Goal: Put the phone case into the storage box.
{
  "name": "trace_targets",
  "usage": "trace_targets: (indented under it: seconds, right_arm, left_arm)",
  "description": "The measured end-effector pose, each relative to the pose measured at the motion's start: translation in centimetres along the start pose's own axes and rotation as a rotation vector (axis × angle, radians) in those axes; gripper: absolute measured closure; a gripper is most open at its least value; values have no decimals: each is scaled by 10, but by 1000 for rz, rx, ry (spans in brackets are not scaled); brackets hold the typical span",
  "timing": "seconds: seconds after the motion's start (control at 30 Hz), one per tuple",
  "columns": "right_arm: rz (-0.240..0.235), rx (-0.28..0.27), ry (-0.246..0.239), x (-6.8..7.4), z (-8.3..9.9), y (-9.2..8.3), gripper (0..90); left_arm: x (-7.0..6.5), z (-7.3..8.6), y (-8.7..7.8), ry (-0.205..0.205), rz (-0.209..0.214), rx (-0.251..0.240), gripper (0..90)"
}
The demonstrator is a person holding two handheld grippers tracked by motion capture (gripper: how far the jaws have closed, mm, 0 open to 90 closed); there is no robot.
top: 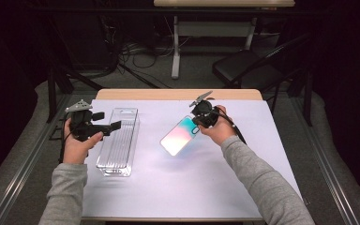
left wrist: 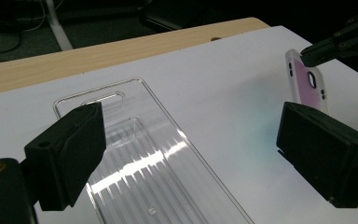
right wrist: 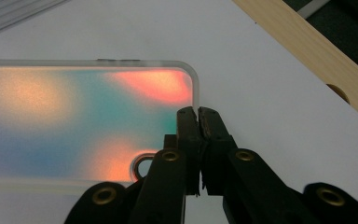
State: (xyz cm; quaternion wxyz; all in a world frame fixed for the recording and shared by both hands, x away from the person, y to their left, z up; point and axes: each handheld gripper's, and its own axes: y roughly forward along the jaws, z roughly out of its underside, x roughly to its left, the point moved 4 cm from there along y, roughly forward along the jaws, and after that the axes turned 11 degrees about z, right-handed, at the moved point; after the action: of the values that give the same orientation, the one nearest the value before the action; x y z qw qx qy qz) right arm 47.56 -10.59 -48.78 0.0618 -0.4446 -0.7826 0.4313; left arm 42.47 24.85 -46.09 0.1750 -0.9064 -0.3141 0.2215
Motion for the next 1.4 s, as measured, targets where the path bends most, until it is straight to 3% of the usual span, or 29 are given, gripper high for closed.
trace_targets:
  seconds: [0.83, 1.1, 1.27, 1.4]
  right_arm:
    - [73, -108, -89, 10, -11, -28, 880]
    - [90, -128, -136, 17, -11, -33, 880]
    - [89, -143, -158, 22, -12, -37, 880]
    - [94, -152, -181, 27, -13, -40, 880]
  left_arm:
    - [-8, -1, 5, 5, 25, 8, 100]
    - [-17, -2, 12, 9, 61, 17, 115]
    - [-29, -3, 21, 34, 94, 43, 124]
    - [-34, -3, 25, 16, 109, 45, 149]
